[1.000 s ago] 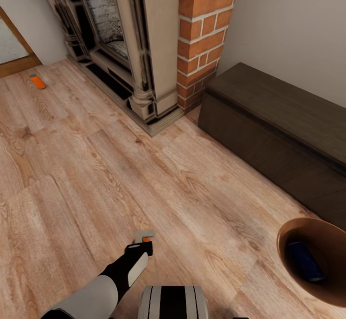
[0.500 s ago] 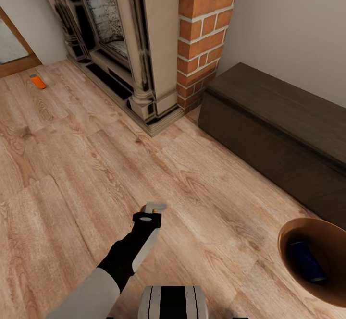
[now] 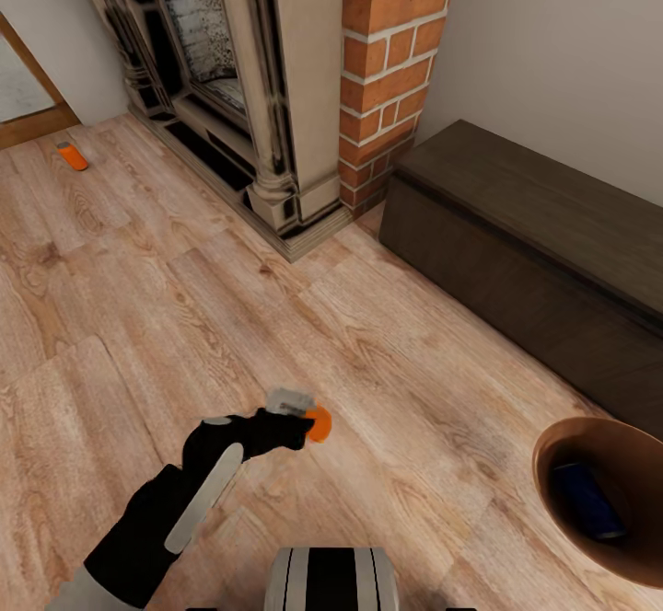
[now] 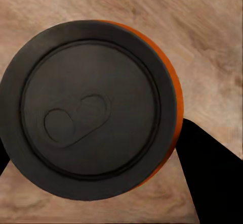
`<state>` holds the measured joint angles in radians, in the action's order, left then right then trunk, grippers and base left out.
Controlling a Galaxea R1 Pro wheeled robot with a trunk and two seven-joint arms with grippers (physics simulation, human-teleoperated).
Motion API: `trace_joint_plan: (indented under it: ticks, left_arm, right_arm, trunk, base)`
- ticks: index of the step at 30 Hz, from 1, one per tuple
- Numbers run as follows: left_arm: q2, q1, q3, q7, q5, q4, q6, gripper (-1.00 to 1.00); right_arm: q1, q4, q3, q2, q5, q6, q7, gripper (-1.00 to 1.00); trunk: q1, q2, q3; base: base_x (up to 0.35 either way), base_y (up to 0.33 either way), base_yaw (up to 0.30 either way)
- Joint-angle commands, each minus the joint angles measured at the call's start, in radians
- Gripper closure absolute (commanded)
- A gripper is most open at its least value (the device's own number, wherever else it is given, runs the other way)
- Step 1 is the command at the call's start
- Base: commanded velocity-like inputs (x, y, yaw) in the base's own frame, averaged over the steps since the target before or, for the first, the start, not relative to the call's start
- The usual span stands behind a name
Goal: Put the three can of soda from the living room inside the tash can in the kitchen.
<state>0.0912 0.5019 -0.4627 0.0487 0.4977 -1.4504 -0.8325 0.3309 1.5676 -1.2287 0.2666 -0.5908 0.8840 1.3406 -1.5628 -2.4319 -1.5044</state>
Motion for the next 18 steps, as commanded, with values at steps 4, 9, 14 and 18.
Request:
trace_joint_plan:
  ticks: [4,9,14,18]
  left_arm:
    - [0.063,0.0,0.009,-0.278,0.014,-0.006,0.019,1.0]
    - [0.072,0.0,0.01,-0.322,0.019,-0.009,0.023,1.0]
    - [0.074,0.0,0.012,-0.324,0.019,-0.012,0.021,1.0]
    - [0.074,0.0,0.012,-0.325,0.019,-0.013,0.021,1.0]
  right_arm:
    - [0.0,0.0,0.001,0.0,0.003,0.004,0.002,1.0]
    - [0.0,0.0,0.0,0.0,0.003,0.004,0.002,1.0]
    - [0.0,0.0,-0.001,0.002,0.003,0.004,0.002,1.0]
    - [0.0,0.0,-0.002,0.001,0.003,0.004,0.002,1.0]
  trunk:
    - [0.0,0.0,0.0]
    - [0.0,0.0,0.0]
    - [0.0,0.0,0.0]
    - [0.0,0.0,0.0]
  base:
    - [0.0,0.0,0.0]
    - [0.0,0.0,0.0]
    - [0.0,0.0,0.0]
    - [0.0,0.0,0.0]
